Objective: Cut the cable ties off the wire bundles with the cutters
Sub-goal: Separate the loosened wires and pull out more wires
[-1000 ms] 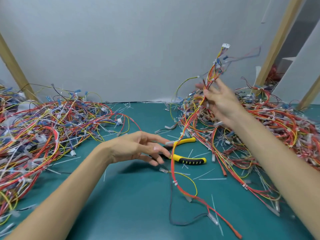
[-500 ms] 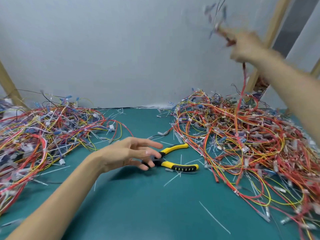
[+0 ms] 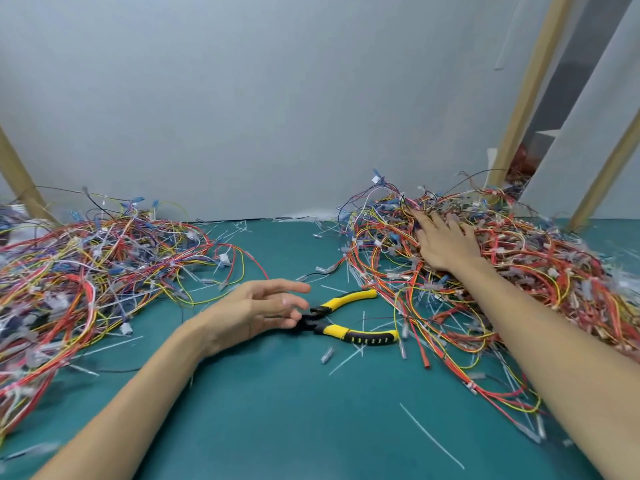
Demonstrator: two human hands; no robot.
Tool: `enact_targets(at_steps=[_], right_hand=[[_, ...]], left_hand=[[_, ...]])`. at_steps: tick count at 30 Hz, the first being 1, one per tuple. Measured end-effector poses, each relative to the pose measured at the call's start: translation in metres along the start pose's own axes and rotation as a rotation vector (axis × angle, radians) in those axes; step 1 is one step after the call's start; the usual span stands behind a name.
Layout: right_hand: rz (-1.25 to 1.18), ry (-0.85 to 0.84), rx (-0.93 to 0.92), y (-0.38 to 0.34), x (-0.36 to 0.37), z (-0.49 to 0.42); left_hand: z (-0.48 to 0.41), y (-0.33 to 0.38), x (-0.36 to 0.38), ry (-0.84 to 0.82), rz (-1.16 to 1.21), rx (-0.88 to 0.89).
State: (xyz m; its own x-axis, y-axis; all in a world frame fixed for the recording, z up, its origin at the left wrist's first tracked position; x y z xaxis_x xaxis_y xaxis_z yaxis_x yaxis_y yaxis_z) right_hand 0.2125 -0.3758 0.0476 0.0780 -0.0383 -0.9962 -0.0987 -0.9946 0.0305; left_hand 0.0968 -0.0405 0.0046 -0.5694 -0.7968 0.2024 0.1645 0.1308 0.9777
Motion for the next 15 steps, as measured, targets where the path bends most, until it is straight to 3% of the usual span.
enact_targets(at_steps=[4, 11, 13, 15], right_hand=[[0.0, 0.0, 0.003, -0.003, -0.005, 0.005], [0.193, -0.01, 0.074, -0.057, -0.051, 0.041], [0.202, 0.078, -0.022, -0.093, -0.055, 0.068], [0.127, 0.194, -0.242, -0.134, -0.048, 0.103]], left_hand=[[0.002, -0.001, -0.008, 0.039, 0.136, 0.053], [0.0, -0.002, -0.009, 0.048, 0.149, 0.059], [0.0, -0.002, -0.008, 0.062, 0.142, 0.06], [-0.001, -0.001, -0.007, 0.082, 0.134, 0.064]])
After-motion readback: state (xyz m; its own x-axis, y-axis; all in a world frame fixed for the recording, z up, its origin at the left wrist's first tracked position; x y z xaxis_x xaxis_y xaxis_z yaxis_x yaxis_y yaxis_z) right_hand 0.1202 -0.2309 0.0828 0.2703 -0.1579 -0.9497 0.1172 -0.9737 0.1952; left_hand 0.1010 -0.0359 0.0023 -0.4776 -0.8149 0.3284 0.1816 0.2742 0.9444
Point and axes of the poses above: each hand's wrist, its own z-axis away from the middle knuckle, its own x-axis out of the palm, y = z × x, the point moved 4 cm from there along -z, towards the middle knuckle, and after that the axes turned 5 degrees about -y, right-handed, at the moved point
